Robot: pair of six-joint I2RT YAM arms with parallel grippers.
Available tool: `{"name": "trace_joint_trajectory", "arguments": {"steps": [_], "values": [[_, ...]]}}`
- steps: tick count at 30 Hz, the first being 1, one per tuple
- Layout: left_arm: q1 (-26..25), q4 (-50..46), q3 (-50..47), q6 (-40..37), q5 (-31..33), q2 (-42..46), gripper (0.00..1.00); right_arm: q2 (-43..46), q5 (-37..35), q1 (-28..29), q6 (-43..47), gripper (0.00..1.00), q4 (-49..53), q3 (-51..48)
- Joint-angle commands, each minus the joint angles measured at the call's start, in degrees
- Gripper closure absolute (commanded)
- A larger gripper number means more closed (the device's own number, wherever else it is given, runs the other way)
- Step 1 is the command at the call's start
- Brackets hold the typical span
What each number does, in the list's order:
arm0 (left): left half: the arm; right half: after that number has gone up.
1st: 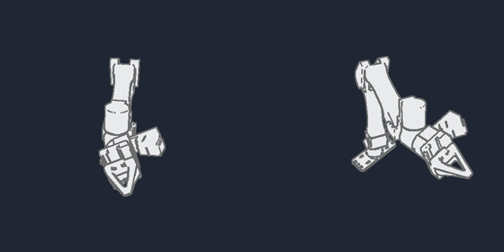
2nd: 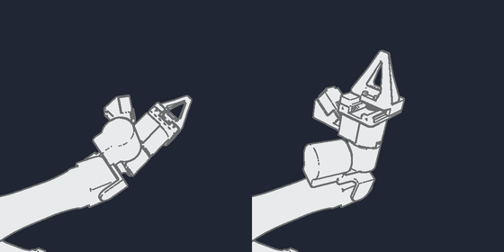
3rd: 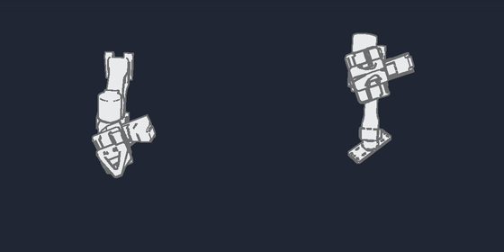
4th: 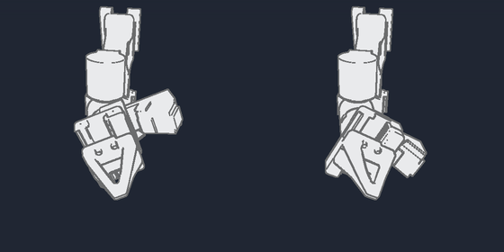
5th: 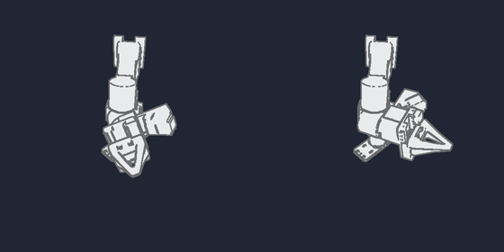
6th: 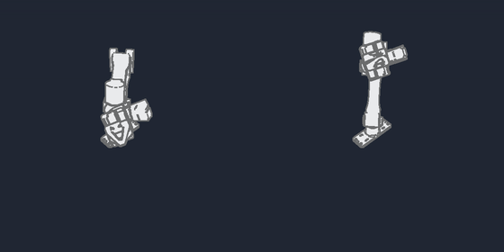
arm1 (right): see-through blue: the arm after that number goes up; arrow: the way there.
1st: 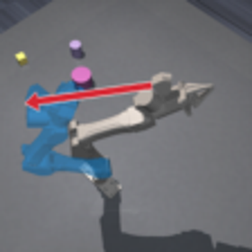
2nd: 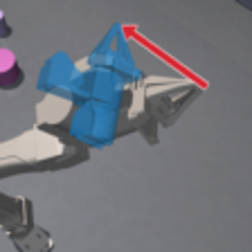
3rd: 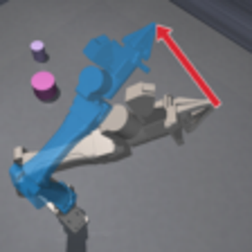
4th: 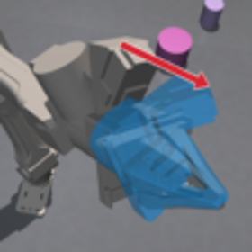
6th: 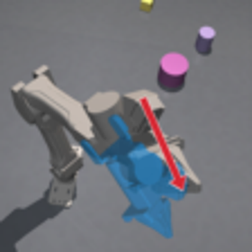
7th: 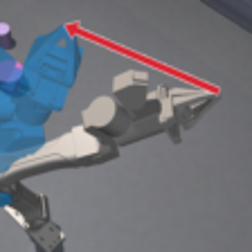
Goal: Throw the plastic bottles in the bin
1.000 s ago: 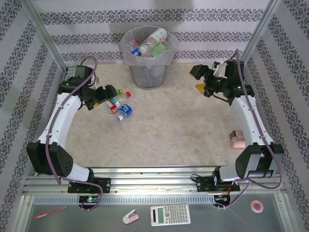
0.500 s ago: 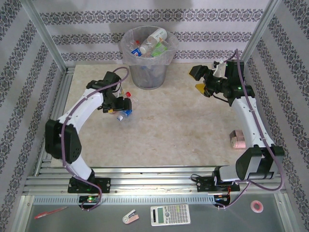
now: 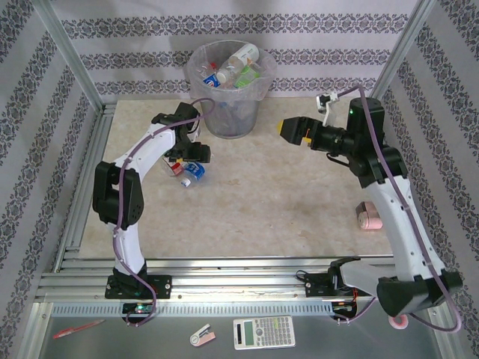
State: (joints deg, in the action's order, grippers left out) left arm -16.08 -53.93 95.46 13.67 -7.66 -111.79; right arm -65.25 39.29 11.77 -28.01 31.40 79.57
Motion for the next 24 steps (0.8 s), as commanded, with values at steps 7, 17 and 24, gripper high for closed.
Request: {"name": "trace_joint_trajectory", "arguments": {"steps": [7,17,24], "values": [[-1.01,-1.13,5.87,-3.91,0.58,-6.68,0.19,1.05,-2.55,1.45,6.73,0.02,1.52,0.66],[-2.40,-2.35,9.50,-4.11,1.87,-12.47,0.28,-0.08,-1.85,1.46,6.77,0.02,0.79,1.87],[-3.28,-2.70,9.51,-4.62,2.93,-14.95,0.30,-1.13,-1.32,1.54,6.59,0.02,0.34,2.26]]}}
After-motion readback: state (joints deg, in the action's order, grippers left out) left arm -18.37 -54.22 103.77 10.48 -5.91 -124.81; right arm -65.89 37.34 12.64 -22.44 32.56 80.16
